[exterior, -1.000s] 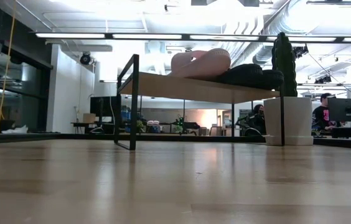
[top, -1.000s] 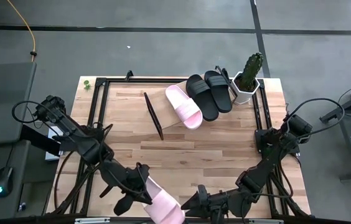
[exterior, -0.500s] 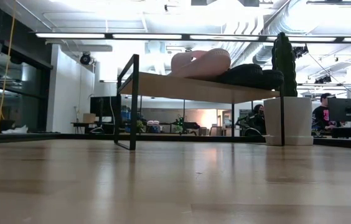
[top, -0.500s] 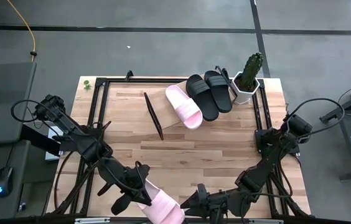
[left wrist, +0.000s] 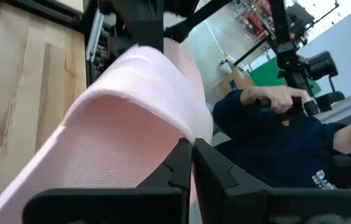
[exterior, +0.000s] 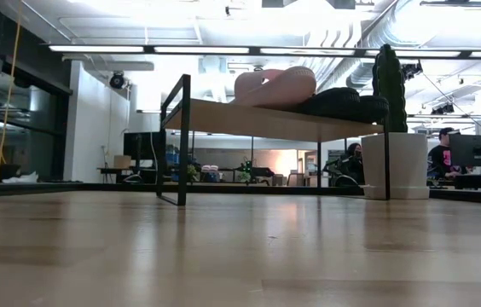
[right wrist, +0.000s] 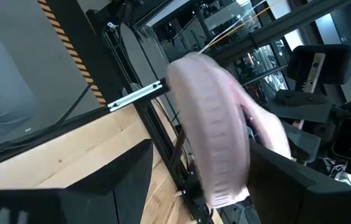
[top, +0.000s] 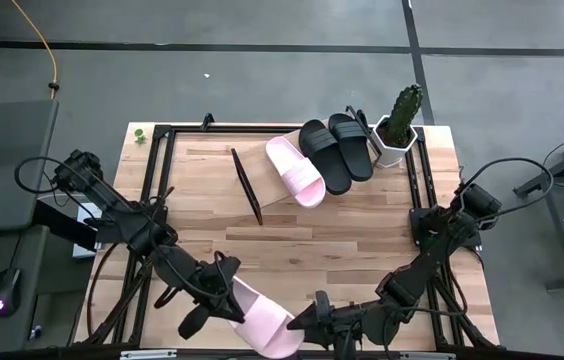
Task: Pick and place slides into the shelf
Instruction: Put the pink slide on the shelf
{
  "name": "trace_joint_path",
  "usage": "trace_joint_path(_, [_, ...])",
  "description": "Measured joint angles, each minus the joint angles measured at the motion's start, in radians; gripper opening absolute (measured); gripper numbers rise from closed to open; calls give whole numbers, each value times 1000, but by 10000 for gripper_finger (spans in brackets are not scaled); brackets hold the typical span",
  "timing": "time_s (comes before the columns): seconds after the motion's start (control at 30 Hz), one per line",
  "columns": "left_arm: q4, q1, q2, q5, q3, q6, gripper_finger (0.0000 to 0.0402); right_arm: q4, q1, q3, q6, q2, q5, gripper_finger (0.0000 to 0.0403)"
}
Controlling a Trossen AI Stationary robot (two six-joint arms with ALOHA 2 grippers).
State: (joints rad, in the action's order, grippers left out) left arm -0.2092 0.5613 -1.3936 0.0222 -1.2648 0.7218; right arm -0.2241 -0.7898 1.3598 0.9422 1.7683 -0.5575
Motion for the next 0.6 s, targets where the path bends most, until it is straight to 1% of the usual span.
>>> trace_joint_path(0.5, [-14,1,8,35,0,-19,0,-10,-1,0,-1,0,7,226])
trace_joint_path(0.6, [-29,1,8,43,0,-20,0,-22,1,0,-23,0,5,217])
